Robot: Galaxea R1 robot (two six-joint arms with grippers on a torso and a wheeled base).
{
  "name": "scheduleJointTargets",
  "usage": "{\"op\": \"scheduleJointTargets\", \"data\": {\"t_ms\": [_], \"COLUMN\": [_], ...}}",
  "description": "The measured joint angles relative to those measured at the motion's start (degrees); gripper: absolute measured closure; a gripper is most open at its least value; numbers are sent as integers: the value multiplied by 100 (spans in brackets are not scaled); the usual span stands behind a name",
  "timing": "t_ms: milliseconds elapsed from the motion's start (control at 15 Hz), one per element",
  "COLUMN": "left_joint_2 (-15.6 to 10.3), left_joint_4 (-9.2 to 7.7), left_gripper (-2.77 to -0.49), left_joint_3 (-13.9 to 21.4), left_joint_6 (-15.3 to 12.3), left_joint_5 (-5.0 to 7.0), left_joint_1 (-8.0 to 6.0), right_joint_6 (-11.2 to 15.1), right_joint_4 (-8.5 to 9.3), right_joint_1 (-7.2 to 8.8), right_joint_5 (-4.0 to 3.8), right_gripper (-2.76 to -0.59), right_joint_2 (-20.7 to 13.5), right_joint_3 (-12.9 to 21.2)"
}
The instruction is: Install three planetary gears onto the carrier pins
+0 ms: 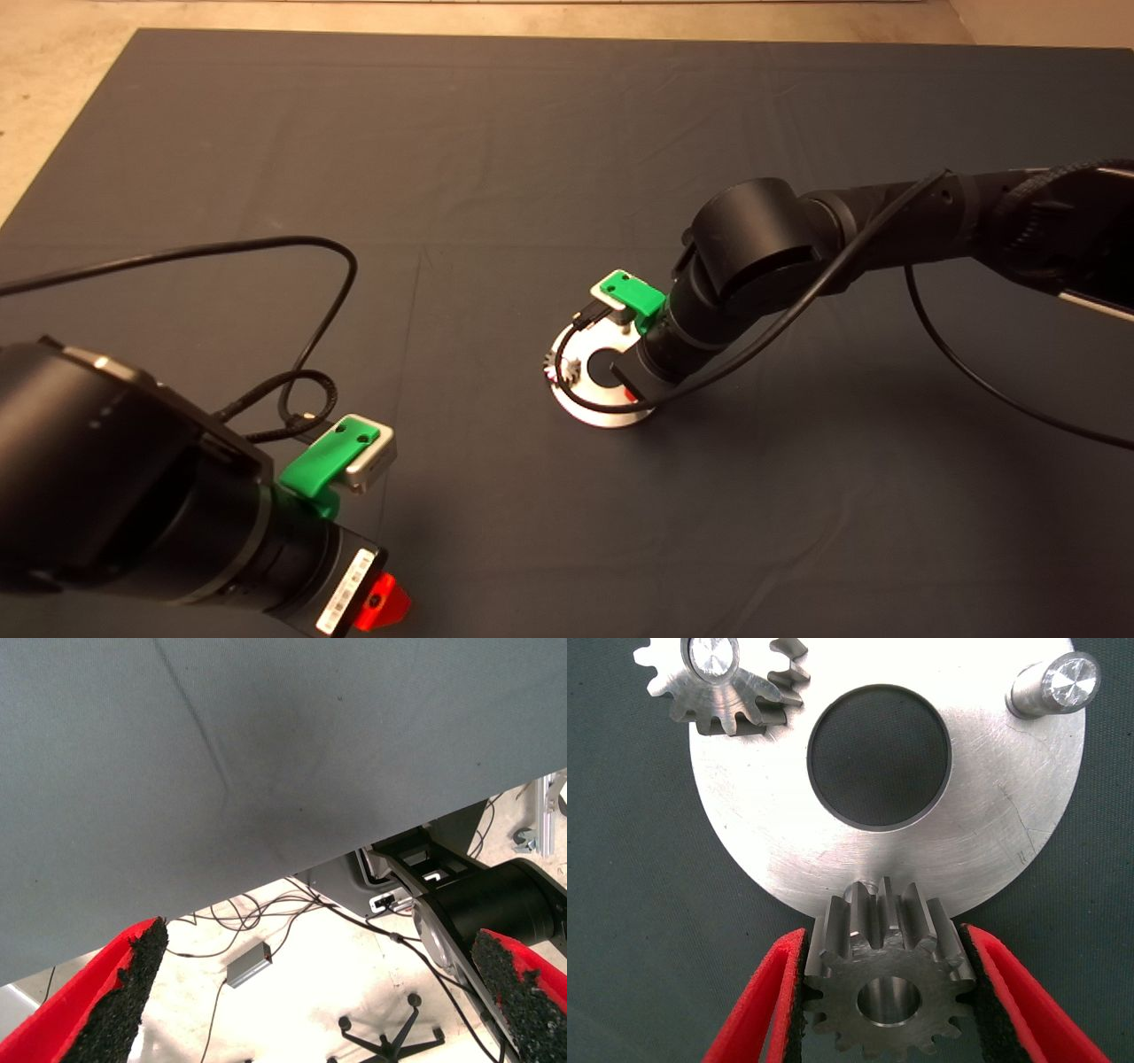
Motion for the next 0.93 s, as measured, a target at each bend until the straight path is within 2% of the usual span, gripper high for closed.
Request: {"op": "scheduleJointTargets", "data": {"t_ms": [467,667,933], "left_joint_2": [0,-1,-1], "left_joint_4": [0,-1,-4], "left_gripper": [-248,-248,-248], "left_joint_3": [2,2,3], "left_joint_6": [0,-1,-1], "left_joint_5": [0,0,0], "left_joint_1": [0,0,0], "right_joint_6": [11,11,12], "right_joint_4": [0,2,0], "right_joint_1": [-71,-187,-189], "right_joint_5": [-5,-9,-9], "right_gripper": [-107,-106,-106], "right_joint_2": [15,52,63], "right_joint_3": [-6,-4,-4]}}
